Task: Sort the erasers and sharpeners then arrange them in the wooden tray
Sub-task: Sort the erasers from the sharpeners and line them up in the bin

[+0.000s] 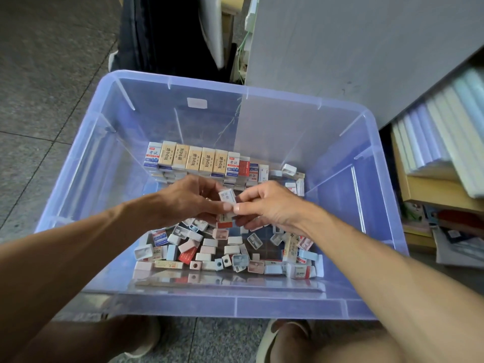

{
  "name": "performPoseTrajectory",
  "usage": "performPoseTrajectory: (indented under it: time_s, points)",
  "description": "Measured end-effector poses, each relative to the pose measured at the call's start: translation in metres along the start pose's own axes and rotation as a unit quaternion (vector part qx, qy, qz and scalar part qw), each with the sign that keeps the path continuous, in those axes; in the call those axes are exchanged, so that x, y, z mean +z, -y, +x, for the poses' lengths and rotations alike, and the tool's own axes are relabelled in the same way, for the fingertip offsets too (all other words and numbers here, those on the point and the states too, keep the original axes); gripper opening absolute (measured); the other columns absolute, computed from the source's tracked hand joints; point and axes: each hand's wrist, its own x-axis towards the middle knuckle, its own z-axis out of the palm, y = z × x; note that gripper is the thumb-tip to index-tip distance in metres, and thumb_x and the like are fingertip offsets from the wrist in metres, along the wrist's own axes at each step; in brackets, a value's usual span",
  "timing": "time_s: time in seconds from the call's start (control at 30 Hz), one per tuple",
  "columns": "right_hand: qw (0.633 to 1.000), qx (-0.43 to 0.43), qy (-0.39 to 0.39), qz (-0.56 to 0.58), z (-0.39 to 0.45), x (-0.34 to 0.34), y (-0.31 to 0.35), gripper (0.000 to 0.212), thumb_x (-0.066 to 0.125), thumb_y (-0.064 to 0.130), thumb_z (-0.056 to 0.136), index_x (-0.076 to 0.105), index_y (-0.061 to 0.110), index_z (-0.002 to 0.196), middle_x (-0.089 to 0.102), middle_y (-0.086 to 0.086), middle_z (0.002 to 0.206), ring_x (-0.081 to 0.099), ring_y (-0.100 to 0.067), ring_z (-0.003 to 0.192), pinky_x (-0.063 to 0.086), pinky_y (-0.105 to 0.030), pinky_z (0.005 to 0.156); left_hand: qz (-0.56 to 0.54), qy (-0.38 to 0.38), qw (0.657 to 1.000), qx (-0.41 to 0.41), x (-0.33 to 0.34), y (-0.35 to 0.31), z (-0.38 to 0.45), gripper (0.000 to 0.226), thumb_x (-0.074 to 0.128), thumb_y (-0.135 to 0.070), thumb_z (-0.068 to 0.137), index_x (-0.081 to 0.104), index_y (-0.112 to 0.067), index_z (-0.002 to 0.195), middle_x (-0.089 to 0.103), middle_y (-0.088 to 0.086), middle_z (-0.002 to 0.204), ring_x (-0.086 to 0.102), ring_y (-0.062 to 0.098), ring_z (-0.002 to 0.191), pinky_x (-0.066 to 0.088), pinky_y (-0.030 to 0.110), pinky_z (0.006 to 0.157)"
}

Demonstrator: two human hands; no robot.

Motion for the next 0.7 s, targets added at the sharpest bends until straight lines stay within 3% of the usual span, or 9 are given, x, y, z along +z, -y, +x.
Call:
performPoseTrajectory:
  time_s: [0.13,0.23,0.3,0.37,0.5,0.63,0.7]
  points:
    - [1.0,0.01,0.019,0.018,0.003,-0.007,0.003,0.01,0.071,0.003,0.088,0.071,0.005,0.098,0.074,-0.013,0.089,0.069,-0.015,0.073,0.057,-0.029,0.07,0.034,-0.007,0.999,-0.006,0.0,-0.001,0.001,0.026,0.075,0.006,0.076,0.066,0.004,0.1,0.07,0.016,0.094,0.07,0.017,0.072,0.055,0.021,0.066]
    - [0.99,0.031,-0.138,0.01,0.014,-0.02,0.004,0.018,0.071,0.006,0.09,0.069,0.007,0.107,0.075,-0.011,0.091,0.07,-0.013,0.07,0.058,-0.026,0.065,0.069,-0.028,0.997,-0.022,-0.001,-0.001,0.002,0.032,0.073,0.011,0.076,0.065,-0.001,0.104,0.07,0.016,0.096,0.07,0.014,0.067,0.054,0.018,0.062]
    - [0.964,0.047,-0.255,-0.05,0.024,-0.03,0.002,0.005,0.072,0.01,0.09,0.069,0.014,0.092,0.074,-0.008,0.085,0.072,-0.015,0.076,0.06,-0.027,0.069,0.079,-0.05,0.995,-0.032,-0.002,0.0,0.004,0.033,0.074,0.01,0.076,0.065,-0.003,0.105,0.07,0.013,0.092,0.071,0.013,0.066,0.056,0.02,0.062]
    - [0.946,0.051,-0.312,-0.076,0.036,-0.035,-0.001,0.024,0.074,0.013,0.089,0.062,0.021,0.069,0.074,-0.008,0.079,0.074,-0.021,0.083,0.061,-0.038,0.082,0.073,-0.072,0.994,-0.037,-0.004,0.001,0.005,0.029,0.073,0.011,0.078,0.066,-0.003,0.103,0.07,0.011,0.09,0.071,0.014,0.067,0.06,0.025,0.067]
    - [0.935,0.043,-0.336,-0.107,0.063,-0.03,0.0,0.03,0.078,0.019,0.085,0.062,0.021,0.06,0.076,-0.01,0.083,0.074,-0.025,0.084,0.06,-0.042,0.085,0.062,-0.093,0.993,-0.041,-0.004,0.002,0.007,0.019,0.067,0.008,0.084,0.067,-0.002,0.101,0.068,0.009,0.084,0.072,0.018,0.072,0.061,0.028,0.071]
    - [0.924,0.037,-0.342,-0.167,0.077,-0.022,0.0,0.017,0.078,0.028,0.085,0.072,0.021,0.07,0.074,-0.001,0.082,0.069,-0.017,0.073,0.057,-0.029,0.074,0.031,-0.106,0.993,-0.041,-0.004,0.001,0.007,0.014,0.065,0.006,0.086,0.068,-0.003,0.097,0.07,0.012,0.088,0.073,0.019,0.074,0.06,0.024,0.066]
    - [0.907,0.025,-0.357,-0.221,0.079,-0.024,-0.002,0.015,0.079,0.031,0.085,0.074,0.022,0.072,0.075,0.0,0.086,0.068,-0.019,0.078,0.055,-0.029,0.074,0.022,-0.121,0.992,-0.037,-0.005,0.0,0.007,0.014,0.066,0.005,0.086,0.068,-0.003,0.097,0.07,0.008,0.082,0.072,0.013,0.066,0.057,0.019,0.06]
